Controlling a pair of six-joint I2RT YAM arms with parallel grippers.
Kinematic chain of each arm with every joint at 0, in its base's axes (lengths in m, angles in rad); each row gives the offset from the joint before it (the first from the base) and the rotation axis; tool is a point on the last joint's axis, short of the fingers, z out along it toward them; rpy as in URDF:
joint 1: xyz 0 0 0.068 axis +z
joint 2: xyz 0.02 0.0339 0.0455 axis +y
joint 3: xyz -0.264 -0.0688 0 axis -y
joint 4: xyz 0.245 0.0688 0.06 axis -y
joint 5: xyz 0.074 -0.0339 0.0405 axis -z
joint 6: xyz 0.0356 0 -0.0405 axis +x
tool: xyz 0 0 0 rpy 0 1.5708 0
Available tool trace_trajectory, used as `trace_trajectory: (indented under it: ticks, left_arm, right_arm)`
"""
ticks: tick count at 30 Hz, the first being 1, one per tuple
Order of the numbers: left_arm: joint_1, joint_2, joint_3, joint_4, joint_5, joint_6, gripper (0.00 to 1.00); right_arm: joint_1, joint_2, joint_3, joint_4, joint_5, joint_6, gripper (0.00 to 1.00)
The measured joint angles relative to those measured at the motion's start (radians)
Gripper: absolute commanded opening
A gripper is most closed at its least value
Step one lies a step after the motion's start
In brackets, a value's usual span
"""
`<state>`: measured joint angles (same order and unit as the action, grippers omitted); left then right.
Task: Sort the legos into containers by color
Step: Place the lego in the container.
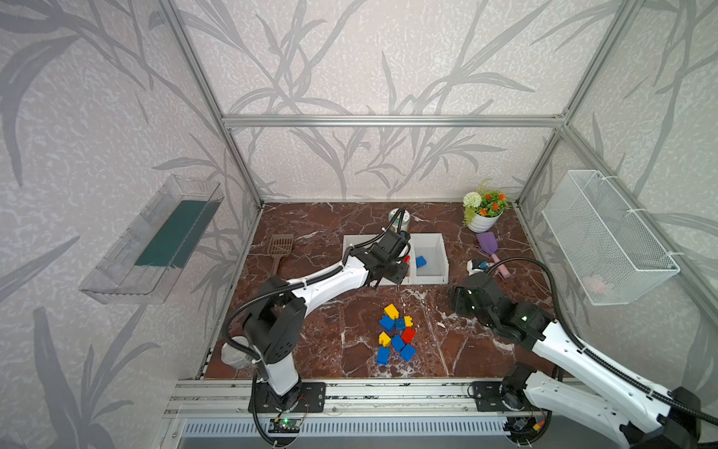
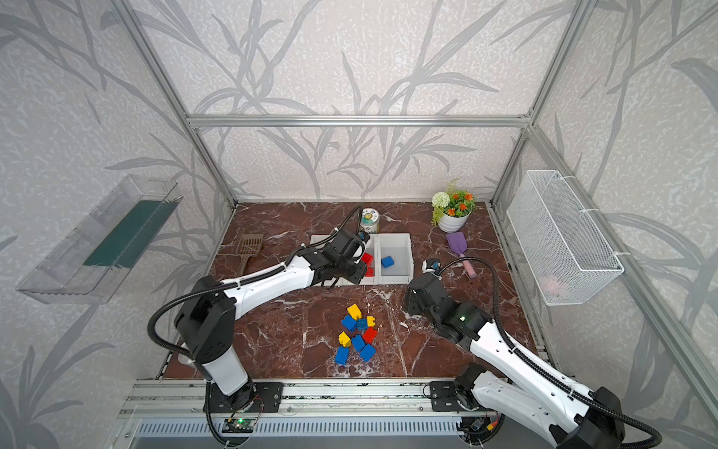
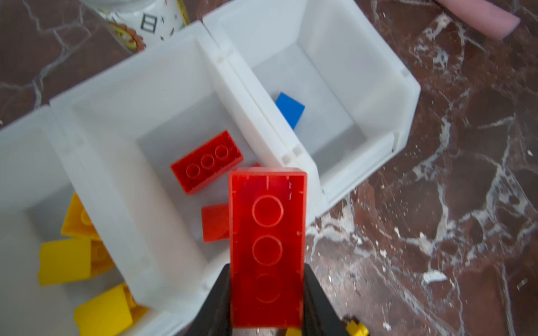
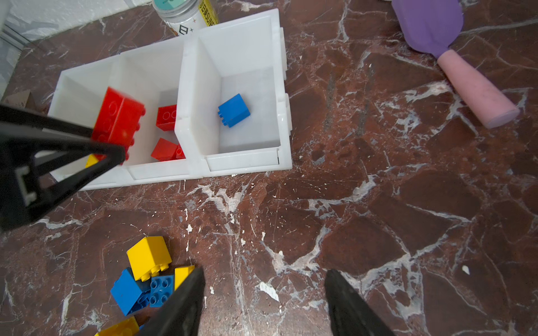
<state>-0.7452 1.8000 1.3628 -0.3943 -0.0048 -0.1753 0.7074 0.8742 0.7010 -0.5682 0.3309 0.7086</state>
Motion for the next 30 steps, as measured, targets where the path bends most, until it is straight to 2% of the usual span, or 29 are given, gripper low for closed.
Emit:
trace_trajectory:
  ticks: [4, 10, 12, 15, 17, 23, 30]
  left_arm:
    - [0.014, 0.135, 0.137, -0.036, -0.056, 0.001, 0.29]
    - [0.040, 0.195, 0.159, -0.080, -0.093, -0.001, 0.30]
    - [0.048, 0.193, 0.159, -0.083, -0.100, -0.002, 0.37]
    - [0.055, 0.193, 0.154, -0.079, -0.105, -0.010, 0.54]
    - [0.055, 0.189, 0.141, -0.075, -0.108, -0.012, 0.58]
    - [0.057, 0.141, 0.066, -0.041, -0.117, -0.024, 0.58]
    - [0.116, -0.033, -0.118, 0.007, -0.111, -0.074, 0.58]
  right_arm:
    - [0.000, -0.040, -0.019, -0.030, 0.000, 0.001, 0.66]
    - [-0.001, -0.073, -0.035, -0.057, 0.000, 0.003, 0.66]
    - [-0.001, -0.073, -0.036, -0.059, 0.000, 0.003, 0.66]
    - [-0.002, -0.070, -0.036, -0.059, 0.000, 0.003, 0.66]
    - [-0.002, -0.063, -0.036, -0.058, 0.000, 0.003, 0.66]
    - [-0.003, -0.035, -0.036, -0.057, -0.001, 0.003, 0.66]
    - [-0.003, 0.010, -0.037, -0.038, -0.017, -0.002, 0.66]
